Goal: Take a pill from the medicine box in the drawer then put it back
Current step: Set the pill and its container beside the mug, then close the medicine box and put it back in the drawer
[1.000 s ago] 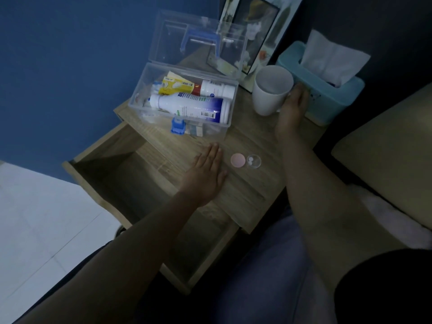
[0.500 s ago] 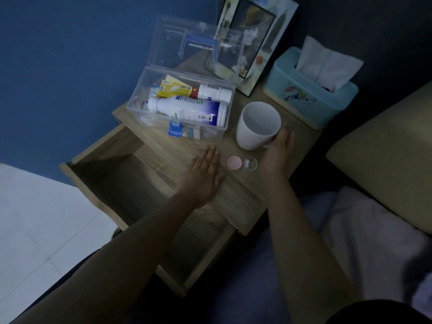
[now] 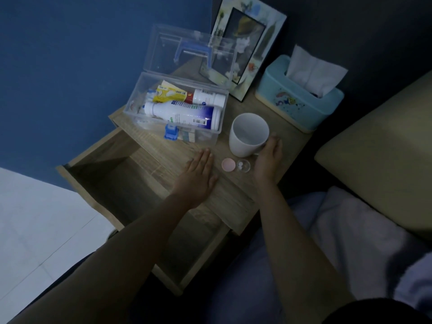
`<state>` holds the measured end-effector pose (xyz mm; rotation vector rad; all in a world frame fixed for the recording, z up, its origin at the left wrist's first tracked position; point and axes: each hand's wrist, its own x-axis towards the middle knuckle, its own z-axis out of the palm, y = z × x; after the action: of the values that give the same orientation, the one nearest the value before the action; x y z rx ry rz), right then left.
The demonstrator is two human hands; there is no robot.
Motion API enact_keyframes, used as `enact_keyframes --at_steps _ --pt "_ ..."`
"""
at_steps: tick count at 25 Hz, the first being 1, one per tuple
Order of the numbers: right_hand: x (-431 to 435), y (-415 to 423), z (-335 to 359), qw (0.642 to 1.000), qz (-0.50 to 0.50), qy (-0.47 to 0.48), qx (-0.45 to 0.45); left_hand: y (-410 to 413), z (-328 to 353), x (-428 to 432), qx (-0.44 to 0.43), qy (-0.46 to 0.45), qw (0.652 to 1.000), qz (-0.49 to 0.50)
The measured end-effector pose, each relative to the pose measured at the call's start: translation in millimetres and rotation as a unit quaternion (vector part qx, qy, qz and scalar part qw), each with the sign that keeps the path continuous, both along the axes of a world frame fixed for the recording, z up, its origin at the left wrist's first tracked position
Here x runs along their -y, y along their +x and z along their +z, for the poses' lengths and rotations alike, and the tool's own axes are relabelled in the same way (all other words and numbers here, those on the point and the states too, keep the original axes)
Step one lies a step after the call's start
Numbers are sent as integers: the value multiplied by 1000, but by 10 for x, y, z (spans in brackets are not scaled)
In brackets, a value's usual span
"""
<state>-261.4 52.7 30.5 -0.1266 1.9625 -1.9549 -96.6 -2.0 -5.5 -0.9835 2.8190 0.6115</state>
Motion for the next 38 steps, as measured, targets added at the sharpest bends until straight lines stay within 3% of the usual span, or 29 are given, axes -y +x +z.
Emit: enact_keyframes --at_steps 3,5,10,14,19,23,27,30,34,38 --pt "-53 -26 117 998 33 54 7 33 125 49 -12 53 998 -7" --pt "-107 -98 215 996 28 80 -7 134 266 88 -75 33 997 11" --pt "47 -318 622 978 28 64 -196 460 669 218 -157 -90 983 24" --pt "599 -292 976 950 94 57 -292 535 870 632 -180 -104 972 108" --pt "1330 -353 938 913 231 202 -268 601 863 1296 -174 -78 956 225" --pt "1672 -429 874 908 261 289 -154 578 753 1629 -153 30 944 290" --pt "1850 -415 906 911 251 315 -89 490 726 1658 -122 52 956 260" --pt "1845 -390 910 932 235 265 -80 480 737 1638 -121 50 957 258" --pt "1722 -371 926 933 236 208 -175 492 746 1610 -126 63 959 245" --pt "1579 -380 1075 889 257 194 -326 522 781 1616 -125 79 958 247"
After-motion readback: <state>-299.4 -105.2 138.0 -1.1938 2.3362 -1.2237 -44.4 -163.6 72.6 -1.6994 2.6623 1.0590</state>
